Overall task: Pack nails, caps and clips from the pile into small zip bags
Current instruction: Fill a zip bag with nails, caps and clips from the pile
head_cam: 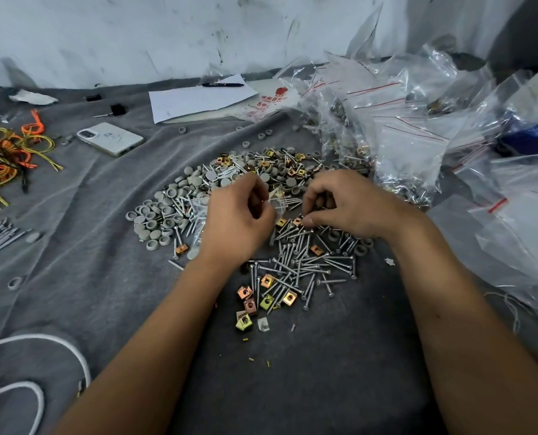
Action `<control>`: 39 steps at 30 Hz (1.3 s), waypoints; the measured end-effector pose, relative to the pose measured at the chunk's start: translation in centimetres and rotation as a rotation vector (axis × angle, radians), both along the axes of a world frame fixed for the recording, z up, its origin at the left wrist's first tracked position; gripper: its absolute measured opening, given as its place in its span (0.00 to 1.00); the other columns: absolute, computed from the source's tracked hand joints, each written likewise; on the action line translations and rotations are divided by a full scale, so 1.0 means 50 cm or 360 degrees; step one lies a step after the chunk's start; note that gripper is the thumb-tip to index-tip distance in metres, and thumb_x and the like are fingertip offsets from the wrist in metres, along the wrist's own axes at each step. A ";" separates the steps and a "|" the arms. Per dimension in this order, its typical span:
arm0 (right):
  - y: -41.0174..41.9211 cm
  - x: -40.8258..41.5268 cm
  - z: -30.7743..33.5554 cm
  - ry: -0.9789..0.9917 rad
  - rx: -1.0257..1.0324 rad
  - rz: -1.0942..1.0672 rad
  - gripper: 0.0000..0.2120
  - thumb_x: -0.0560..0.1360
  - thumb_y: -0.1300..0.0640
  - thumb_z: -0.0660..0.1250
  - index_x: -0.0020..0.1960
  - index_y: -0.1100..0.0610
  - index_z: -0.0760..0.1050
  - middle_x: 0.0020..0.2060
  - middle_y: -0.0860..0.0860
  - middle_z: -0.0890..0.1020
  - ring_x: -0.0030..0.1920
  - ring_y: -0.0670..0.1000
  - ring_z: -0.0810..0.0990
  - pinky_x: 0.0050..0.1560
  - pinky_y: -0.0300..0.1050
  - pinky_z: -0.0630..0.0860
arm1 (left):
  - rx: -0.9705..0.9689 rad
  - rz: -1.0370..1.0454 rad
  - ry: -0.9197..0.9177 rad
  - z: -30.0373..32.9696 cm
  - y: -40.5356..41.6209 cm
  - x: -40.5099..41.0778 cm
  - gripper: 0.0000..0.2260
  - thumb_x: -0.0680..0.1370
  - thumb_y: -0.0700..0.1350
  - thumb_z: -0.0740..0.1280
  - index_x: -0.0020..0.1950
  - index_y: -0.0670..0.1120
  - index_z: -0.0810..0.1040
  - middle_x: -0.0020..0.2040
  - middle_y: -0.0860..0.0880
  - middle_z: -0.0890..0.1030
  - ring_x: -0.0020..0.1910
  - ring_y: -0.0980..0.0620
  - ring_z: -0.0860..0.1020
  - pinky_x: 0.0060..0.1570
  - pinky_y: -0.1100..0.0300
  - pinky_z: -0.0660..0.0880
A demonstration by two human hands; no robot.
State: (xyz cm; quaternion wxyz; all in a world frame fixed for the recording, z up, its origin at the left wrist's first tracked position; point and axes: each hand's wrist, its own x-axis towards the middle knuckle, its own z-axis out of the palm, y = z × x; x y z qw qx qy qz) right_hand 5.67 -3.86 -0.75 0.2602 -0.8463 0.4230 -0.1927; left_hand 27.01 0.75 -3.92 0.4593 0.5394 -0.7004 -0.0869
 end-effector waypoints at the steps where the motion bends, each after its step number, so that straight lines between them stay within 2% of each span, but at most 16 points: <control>1: 0.003 0.005 0.001 -0.0132 -0.0072 -0.0021 0.07 0.72 0.54 0.79 0.43 0.49 0.81 0.40 0.45 0.80 0.39 0.40 0.79 0.39 0.36 0.75 | -0.0044 -0.0035 -0.0024 -0.001 0.000 0.000 0.05 0.75 0.36 0.71 0.44 0.44 0.77 0.30 0.51 0.76 0.27 0.52 0.73 0.27 0.57 0.69; 4: 0.012 0.029 0.002 -0.0495 -0.0200 -0.0074 0.06 0.72 0.58 0.79 0.45 0.53 0.82 0.41 0.46 0.82 0.40 0.44 0.81 0.43 0.38 0.79 | -0.0118 -0.0112 0.0002 -0.008 0.003 0.004 0.05 0.75 0.35 0.69 0.46 0.44 0.77 0.30 0.51 0.76 0.27 0.51 0.74 0.27 0.53 0.69; 9: 0.024 0.064 -0.006 -0.0661 -0.0315 -0.0120 0.06 0.72 0.60 0.79 0.46 0.59 0.83 0.40 0.49 0.84 0.39 0.48 0.82 0.44 0.48 0.81 | -0.0159 -0.0095 0.0189 -0.009 -0.001 0.010 0.06 0.73 0.35 0.67 0.48 0.45 0.77 0.31 0.52 0.78 0.29 0.51 0.77 0.29 0.55 0.71; 11: 0.029 0.074 -0.009 -0.0647 -0.0366 -0.0102 0.05 0.72 0.61 0.79 0.45 0.59 0.84 0.40 0.49 0.84 0.39 0.48 0.82 0.43 0.47 0.80 | -0.0127 -0.0104 0.0252 -0.009 -0.001 0.011 0.07 0.73 0.34 0.67 0.49 0.45 0.78 0.33 0.50 0.79 0.31 0.50 0.78 0.31 0.52 0.74; 14: 0.033 0.084 -0.012 -0.0548 -0.0433 -0.0027 0.05 0.71 0.63 0.79 0.46 0.59 0.85 0.41 0.48 0.84 0.40 0.44 0.82 0.43 0.39 0.78 | -0.0113 -0.0120 0.0301 -0.007 0.002 0.011 0.09 0.73 0.34 0.67 0.49 0.46 0.77 0.35 0.49 0.80 0.33 0.48 0.80 0.32 0.51 0.75; 17: 0.027 0.077 -0.015 -0.0619 -0.0434 -0.0084 0.06 0.72 0.62 0.78 0.49 0.58 0.86 0.42 0.47 0.85 0.43 0.43 0.83 0.46 0.34 0.77 | -0.0117 -0.0086 0.0314 -0.006 0.002 0.012 0.09 0.73 0.34 0.67 0.48 0.47 0.77 0.35 0.51 0.79 0.33 0.49 0.79 0.33 0.57 0.73; 21: 0.011 0.050 -0.016 -0.0780 -0.0403 -0.0340 0.04 0.75 0.59 0.76 0.50 0.54 0.85 0.42 0.45 0.86 0.42 0.43 0.84 0.45 0.38 0.81 | -0.0125 -0.0050 0.0320 -0.005 0.004 0.011 0.08 0.73 0.35 0.67 0.47 0.47 0.77 0.34 0.49 0.79 0.32 0.51 0.77 0.34 0.62 0.70; 24: -0.001 0.025 -0.019 -0.0577 -0.0453 -0.0406 0.04 0.75 0.56 0.76 0.49 0.52 0.86 0.40 0.43 0.85 0.40 0.41 0.83 0.44 0.40 0.80 | -0.0148 -0.0048 0.0327 -0.004 0.005 0.011 0.07 0.74 0.34 0.68 0.47 0.46 0.78 0.34 0.49 0.79 0.32 0.50 0.77 0.34 0.60 0.71; 29: -0.017 -0.008 -0.023 -0.0117 -0.0383 -0.0279 0.05 0.73 0.52 0.78 0.47 0.51 0.86 0.39 0.42 0.82 0.41 0.40 0.79 0.42 0.42 0.73 | -0.0254 -0.0027 0.0303 0.000 0.010 0.006 0.05 0.74 0.34 0.67 0.46 0.43 0.78 0.33 0.50 0.78 0.32 0.51 0.76 0.32 0.61 0.71; 34: -0.016 -0.014 -0.020 0.0060 -0.0241 -0.0226 0.08 0.71 0.48 0.79 0.47 0.48 0.84 0.42 0.39 0.76 0.44 0.40 0.76 0.44 0.40 0.73 | -0.0447 0.0055 0.0266 0.006 0.013 0.007 0.06 0.74 0.33 0.67 0.47 0.43 0.77 0.32 0.51 0.76 0.30 0.52 0.74 0.31 0.64 0.68; 39: -0.016 -0.026 -0.013 0.0084 -0.0149 -0.0217 0.12 0.67 0.45 0.81 0.46 0.45 0.83 0.46 0.45 0.74 0.45 0.44 0.75 0.44 0.43 0.73 | -0.0409 0.0083 0.0314 0.006 0.012 0.007 0.05 0.74 0.34 0.67 0.46 0.43 0.78 0.31 0.51 0.76 0.30 0.50 0.74 0.30 0.62 0.69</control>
